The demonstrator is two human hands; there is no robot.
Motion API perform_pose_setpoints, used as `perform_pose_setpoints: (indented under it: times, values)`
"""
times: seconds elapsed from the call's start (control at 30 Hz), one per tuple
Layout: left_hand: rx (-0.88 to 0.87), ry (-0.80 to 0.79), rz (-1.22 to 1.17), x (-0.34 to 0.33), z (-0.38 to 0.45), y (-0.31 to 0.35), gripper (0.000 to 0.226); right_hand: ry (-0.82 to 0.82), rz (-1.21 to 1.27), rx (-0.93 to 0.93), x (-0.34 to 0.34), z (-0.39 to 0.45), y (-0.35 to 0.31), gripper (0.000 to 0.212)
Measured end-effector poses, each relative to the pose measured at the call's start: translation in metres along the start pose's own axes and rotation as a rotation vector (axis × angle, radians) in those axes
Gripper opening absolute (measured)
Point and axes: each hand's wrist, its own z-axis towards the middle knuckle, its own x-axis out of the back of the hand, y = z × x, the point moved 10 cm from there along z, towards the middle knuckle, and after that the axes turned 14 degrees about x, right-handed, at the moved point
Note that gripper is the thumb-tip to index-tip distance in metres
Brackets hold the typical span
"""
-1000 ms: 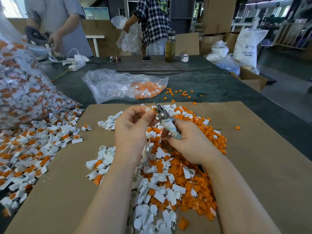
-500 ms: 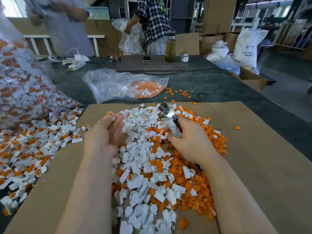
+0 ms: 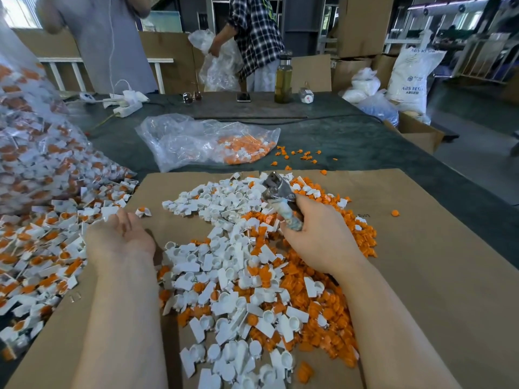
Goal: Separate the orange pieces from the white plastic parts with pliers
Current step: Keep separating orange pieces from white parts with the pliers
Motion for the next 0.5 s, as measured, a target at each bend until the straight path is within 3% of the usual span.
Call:
perform_pose_setpoints:
  times: [0.07,0.17,0.23,0.3,0.4,0.5]
  values:
    - [-0.028,0.042,0.196,0.003,-0.016,-0.003,0.053,0.011,-0.017,0.004,0.002,0.001,-0.001,0.013]
    - [-0.003,0.019,0.540,-0.017,-0.028,-0.028,0.032,0.047,-0.059,0.008,0.007,0.001,-0.004,0.017]
    - [0.061,-0.082,0.998,-0.036,-0.036,-0.061,0.030,0.075,-0.098,0.026,0.010,0.001,-0.007,0.021]
    - [0.086,-0.227,1.342,-0.044,-0.049,-0.095,0.043,0.073,-0.155,0.050,0.012,0.001,-0.011,0.022]
    - [0.044,-0.428,1.616,-0.049,-0.071,-0.135,0.045,0.038,-0.234,0.082,0.008,0.002,-0.018,0.024]
    - [-0.081,-0.488,1.717,-0.052,-0.080,-0.150,0.017,0.041,-0.223,0.111,0.006,0.003,-0.026,0.032]
